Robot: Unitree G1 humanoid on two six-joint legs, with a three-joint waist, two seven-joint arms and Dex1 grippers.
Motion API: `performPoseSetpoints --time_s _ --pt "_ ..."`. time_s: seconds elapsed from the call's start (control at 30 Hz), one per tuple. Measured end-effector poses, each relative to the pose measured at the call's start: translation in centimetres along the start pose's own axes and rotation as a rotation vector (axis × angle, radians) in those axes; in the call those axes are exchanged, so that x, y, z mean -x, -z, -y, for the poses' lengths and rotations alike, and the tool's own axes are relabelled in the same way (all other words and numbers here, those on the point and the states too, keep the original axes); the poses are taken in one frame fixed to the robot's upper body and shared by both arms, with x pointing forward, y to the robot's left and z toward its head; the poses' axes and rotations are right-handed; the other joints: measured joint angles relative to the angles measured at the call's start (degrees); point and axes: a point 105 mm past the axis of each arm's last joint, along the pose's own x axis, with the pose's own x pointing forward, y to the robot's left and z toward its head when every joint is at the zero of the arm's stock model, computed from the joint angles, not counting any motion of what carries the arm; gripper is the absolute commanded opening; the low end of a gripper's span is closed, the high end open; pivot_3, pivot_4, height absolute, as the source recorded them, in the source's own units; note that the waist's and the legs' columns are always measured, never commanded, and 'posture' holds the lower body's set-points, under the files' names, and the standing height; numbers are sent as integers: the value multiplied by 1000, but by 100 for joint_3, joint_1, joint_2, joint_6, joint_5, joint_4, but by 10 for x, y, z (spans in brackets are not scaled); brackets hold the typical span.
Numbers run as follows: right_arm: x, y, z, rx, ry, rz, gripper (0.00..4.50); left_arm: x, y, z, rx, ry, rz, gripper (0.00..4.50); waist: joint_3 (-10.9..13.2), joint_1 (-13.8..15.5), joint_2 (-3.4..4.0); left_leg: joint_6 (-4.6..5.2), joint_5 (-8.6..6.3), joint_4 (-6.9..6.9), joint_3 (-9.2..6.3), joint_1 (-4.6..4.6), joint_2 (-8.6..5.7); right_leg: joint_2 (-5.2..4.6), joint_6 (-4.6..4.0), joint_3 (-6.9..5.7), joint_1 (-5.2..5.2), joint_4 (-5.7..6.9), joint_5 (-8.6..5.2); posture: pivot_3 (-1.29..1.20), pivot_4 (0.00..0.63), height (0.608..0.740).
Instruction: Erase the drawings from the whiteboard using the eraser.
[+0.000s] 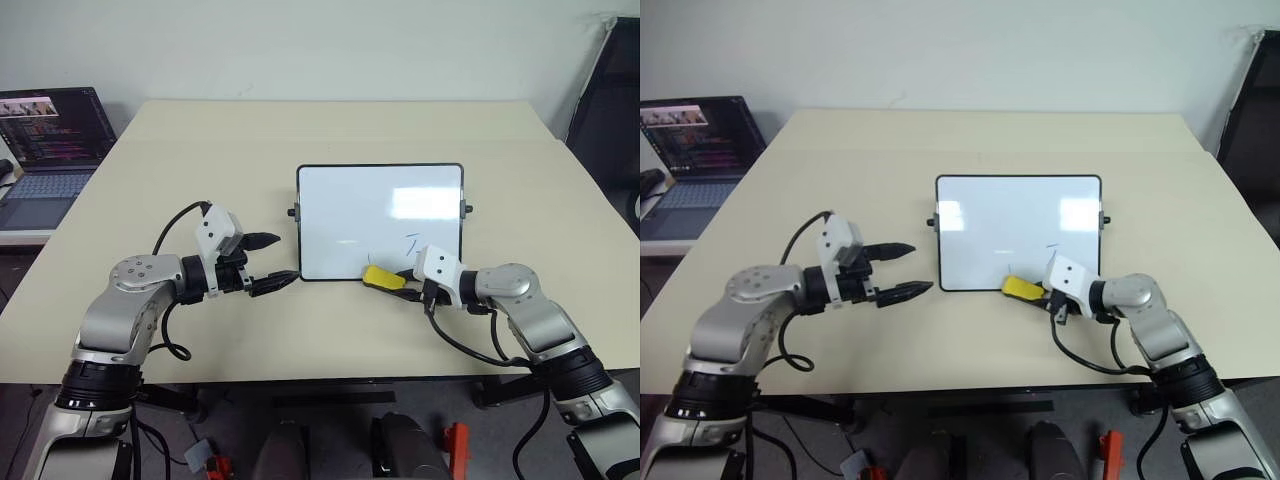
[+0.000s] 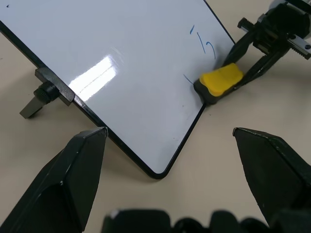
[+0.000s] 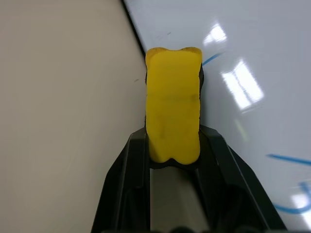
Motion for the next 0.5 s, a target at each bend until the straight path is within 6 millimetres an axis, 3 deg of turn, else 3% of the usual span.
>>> performPoseSetpoints --time_s 0.27,0.5 --pt "5 -9 36 80 191 23 983 0 0 0 -3 -1 -2 4500 0 13 0 0 0 0 0 -3 0 -1 -3 0 0 -3 2 0 150 740" --pt "6 -8 26 72 147 28 982 -2 0 1 -2 3 4 4500 0 15 0 0 0 0 -1 -4 0 -1 -4 -1 0 -3 2 0 150 740"
